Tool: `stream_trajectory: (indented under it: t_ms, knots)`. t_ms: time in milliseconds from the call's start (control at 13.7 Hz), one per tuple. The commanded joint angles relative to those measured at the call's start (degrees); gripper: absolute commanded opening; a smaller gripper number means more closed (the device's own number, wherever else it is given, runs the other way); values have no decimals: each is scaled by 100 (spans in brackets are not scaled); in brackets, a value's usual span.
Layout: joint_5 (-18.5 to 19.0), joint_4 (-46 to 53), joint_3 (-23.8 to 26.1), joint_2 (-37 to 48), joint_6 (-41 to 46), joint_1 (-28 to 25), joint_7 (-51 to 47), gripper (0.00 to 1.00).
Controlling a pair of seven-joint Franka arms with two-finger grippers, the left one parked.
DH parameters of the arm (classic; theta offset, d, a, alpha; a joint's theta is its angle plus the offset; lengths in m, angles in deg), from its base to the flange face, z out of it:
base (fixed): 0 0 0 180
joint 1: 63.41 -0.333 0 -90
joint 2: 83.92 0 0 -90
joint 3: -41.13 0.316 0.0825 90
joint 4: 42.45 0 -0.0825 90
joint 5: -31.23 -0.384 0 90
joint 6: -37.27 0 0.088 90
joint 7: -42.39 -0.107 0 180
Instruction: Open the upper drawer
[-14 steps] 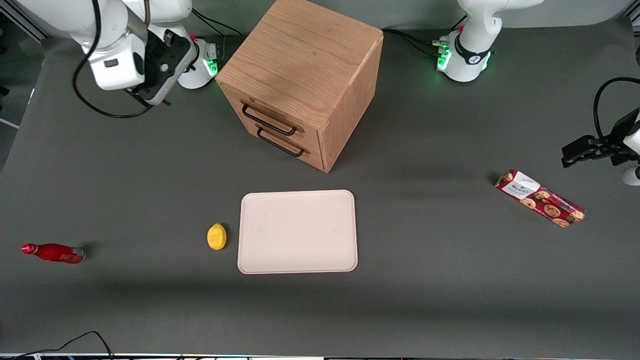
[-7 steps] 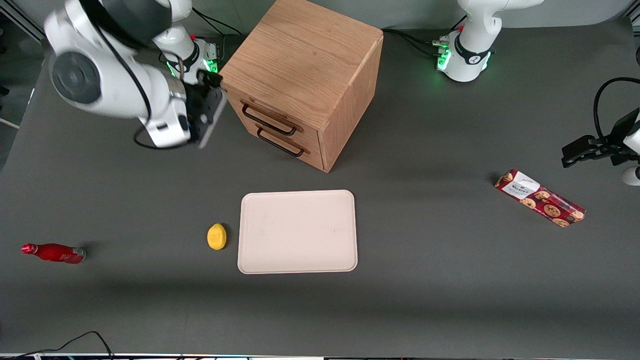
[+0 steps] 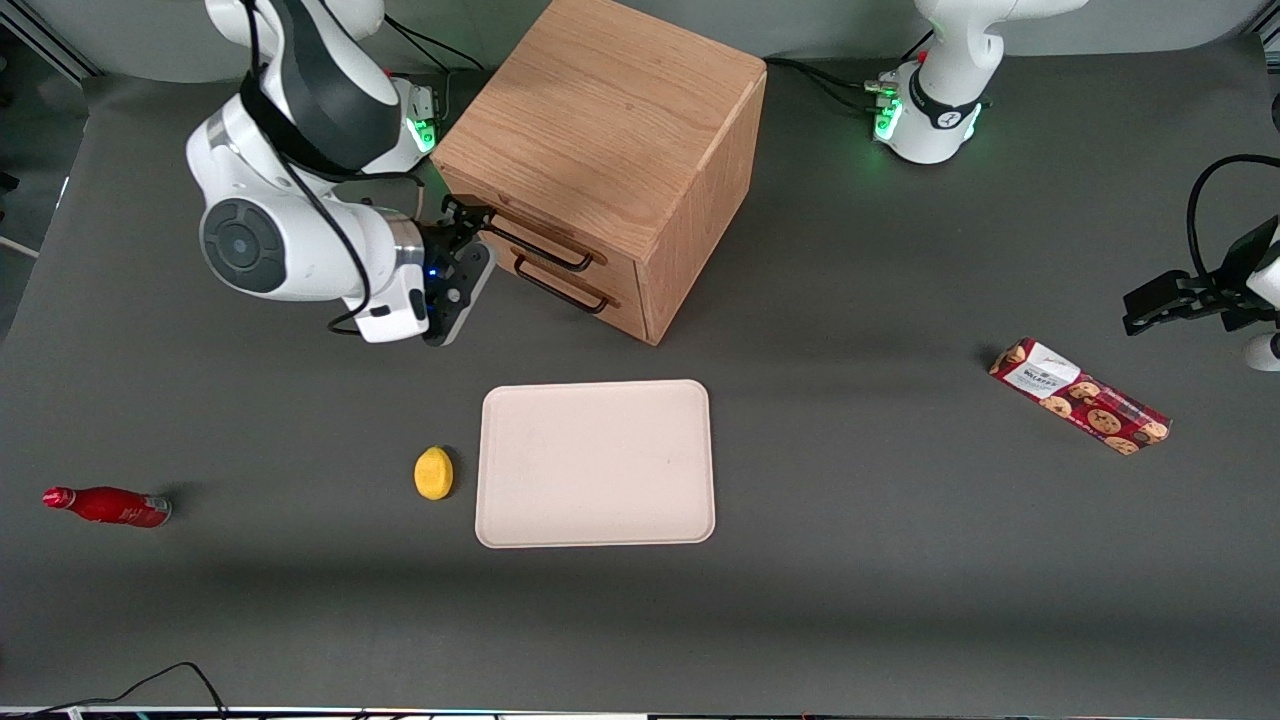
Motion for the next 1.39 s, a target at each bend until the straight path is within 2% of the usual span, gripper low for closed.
stream_trajectory:
  t_ms: [0, 657, 1314]
  knots:
    - [-141, -394, 119, 199, -319, -14, -264, 100]
    - [-168, -1203, 471, 252, -1514, -14, -510, 100]
    - [-62, -1432, 498, 156, -1963, -5, -546, 100]
